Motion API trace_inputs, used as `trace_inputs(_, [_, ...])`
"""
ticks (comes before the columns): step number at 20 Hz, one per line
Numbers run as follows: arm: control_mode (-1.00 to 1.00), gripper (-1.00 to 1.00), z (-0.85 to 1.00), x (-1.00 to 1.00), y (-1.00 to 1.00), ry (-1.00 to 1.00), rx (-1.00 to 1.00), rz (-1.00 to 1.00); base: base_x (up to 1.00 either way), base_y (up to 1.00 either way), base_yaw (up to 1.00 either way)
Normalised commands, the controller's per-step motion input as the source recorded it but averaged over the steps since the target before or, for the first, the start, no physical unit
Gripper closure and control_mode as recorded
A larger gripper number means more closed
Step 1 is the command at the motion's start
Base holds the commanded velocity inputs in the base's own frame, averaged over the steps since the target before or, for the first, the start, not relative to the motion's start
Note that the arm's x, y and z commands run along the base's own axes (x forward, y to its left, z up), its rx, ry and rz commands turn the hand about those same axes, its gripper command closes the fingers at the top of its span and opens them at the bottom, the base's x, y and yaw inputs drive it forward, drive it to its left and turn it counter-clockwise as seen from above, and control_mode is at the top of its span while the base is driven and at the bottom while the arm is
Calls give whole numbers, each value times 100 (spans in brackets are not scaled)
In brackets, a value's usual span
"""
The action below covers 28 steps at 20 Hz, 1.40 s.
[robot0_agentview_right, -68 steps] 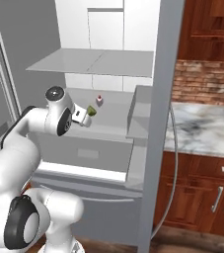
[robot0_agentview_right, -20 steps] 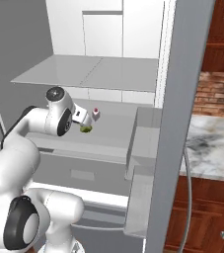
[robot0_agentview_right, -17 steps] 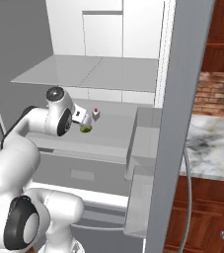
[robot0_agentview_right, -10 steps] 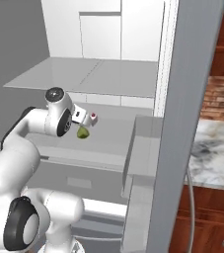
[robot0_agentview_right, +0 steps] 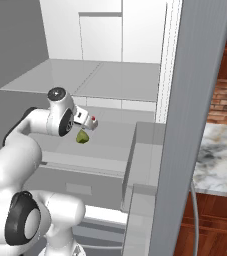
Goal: Take the lemon wedge from the fridge and place it on the plate with fish on the dining counter.
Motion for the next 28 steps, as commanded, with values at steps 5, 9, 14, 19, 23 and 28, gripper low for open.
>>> trace_inputs(5, [-100, -100, -26, 0, 2, 11, -9, 9, 0, 0, 0])
trace_inputs(9, [-100, -100, -30, 0, 1, 3, -1, 8, 0, 0, 0])
trace_inputs(14, [-100, -100, -60, 0, 12, 19, 0, 17, 0, 0, 0])
trace_inputs(19, [-100, -100, -28, 2, 14, 14, -3, 7, 0, 0, 0])
trace_inputs(23, [-100, -100, -1, 18, 3, 3, -5, 0, 0, 0, 0])
trace_inputs(28, [-100, -100, 0, 30, 0, -2, -1, 0, 0, 0, 0])
